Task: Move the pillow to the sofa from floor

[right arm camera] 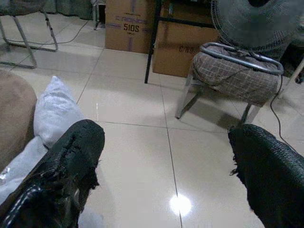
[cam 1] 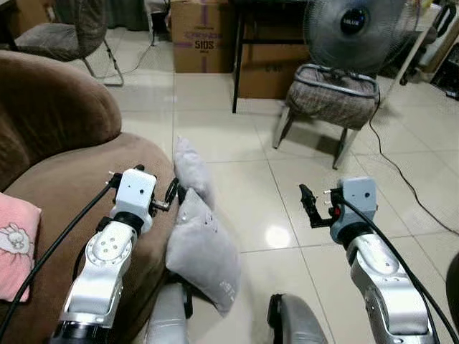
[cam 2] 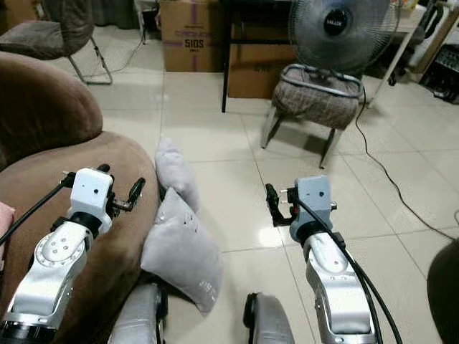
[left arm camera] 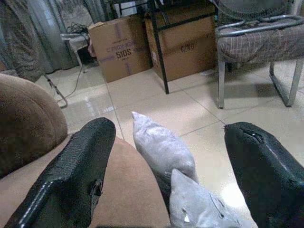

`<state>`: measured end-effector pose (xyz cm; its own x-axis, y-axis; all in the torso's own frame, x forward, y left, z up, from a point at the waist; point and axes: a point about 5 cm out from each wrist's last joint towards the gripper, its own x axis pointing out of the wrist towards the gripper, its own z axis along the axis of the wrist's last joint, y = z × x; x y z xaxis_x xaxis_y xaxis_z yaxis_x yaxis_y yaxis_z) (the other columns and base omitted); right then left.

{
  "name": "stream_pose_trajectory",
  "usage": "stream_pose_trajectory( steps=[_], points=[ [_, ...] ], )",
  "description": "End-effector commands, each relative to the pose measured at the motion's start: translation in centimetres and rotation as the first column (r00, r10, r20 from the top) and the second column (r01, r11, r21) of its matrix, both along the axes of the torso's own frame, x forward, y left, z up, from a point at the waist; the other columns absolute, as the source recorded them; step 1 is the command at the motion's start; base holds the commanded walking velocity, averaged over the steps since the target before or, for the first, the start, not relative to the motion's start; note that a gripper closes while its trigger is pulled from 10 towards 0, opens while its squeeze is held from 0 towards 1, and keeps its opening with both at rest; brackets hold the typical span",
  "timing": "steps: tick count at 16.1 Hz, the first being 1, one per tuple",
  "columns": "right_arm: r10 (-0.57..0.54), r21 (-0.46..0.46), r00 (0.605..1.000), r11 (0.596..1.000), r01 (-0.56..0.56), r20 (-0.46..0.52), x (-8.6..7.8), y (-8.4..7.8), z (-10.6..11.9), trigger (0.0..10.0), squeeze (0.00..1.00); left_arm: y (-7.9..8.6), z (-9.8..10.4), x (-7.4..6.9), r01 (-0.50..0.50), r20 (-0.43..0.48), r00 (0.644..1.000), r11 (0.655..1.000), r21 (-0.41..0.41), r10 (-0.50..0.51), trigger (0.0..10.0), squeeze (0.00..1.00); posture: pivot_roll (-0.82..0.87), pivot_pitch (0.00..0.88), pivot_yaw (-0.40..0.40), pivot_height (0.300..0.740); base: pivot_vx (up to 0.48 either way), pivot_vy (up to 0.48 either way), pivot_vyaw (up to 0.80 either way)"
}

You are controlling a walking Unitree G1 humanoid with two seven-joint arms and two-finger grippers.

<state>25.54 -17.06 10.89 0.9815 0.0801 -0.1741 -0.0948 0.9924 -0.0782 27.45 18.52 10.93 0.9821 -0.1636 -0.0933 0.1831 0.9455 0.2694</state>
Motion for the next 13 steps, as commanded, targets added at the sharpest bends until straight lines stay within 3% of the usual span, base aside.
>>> stream_pose_trajectory(
  steps=[1,5,9,13],
  points=[
    [-0.01,-0.006,1.0,1.0,0.01,0.013,-0.04,-0.36,0.29,10.0,0.0,-0.02,-0.17,0.08,-0.004,-0.012,1.0,1.0,-0.002,0.004,10.0,0.25,0.03,0.0,-0.043,0.565,0.0,0.0,0.0],
    [-0.009,-0.011,1.0,1.0,0.01,0.015,-0.06,-0.53,0.34,10.0,0.0,-0.22,-0.35,0.02,-0.008,-0.009,1.0,1.0,-0.015,0.008,10.0,0.25,0.03,0.0,-0.051,0.525,0.0,0.0,0.0],
    [-0.011,-0.017,1.0,1.0,0.011,0.016,0.13,-0.44,0.32,10.0,0.0,-0.36,-0.09,0.0,0.003,0.016,1.0,1.0,0.005,-0.003,10.0,0.27,0.03,0.0,-0.051,0.52,0.0,0.0,0.0],
    [-0.024,-0.017,1.0,1.0,0.024,0.018,0.14,-0.49,0.3,10.0,0.0,-0.41,-0.25,0.05,-0.01,0.003,1.0,1.0,-0.023,0.011,10.0,0.26,0.03,0.0,-0.054,0.52,0.0,-0.335,0.0]
  ],
)
